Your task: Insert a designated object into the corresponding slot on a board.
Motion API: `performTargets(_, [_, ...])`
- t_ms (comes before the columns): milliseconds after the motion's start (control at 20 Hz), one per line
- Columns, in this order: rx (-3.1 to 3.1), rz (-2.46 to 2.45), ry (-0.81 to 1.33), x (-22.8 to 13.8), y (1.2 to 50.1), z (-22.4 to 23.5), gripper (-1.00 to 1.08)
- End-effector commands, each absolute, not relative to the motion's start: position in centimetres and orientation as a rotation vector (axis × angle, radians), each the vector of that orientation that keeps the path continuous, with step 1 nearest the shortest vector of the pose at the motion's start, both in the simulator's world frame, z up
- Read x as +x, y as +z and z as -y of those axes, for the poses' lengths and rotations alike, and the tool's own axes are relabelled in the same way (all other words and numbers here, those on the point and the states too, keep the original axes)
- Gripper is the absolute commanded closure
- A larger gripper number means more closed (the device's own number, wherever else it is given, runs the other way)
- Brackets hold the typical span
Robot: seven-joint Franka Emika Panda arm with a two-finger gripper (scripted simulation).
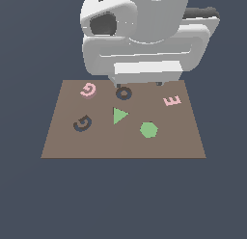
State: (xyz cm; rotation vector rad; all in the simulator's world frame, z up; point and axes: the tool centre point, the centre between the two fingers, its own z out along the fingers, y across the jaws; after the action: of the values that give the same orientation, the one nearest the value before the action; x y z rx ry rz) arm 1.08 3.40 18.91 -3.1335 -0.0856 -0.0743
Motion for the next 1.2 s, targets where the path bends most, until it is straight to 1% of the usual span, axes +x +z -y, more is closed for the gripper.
performTargets(0, [-3.134, 0.086, -0.074, 1.1, 18.9, -3.4, -0.92])
performTargets(250, [-3.135, 0.048, -0.071, 0.8, 18.2, -2.5, -0.92])
performTargets(550, [-3.136, -0.095, -0.056, -0.6, 15.4, 1.1, -0.92])
performTargets(900, [-3.12, -0.374, -0.028, -4.3, 10.1, 7.5, -0.92])
performTargets(1150, [-3.099, -0.53, -0.011, -6.9, 7.0, 10.8, -0.92])
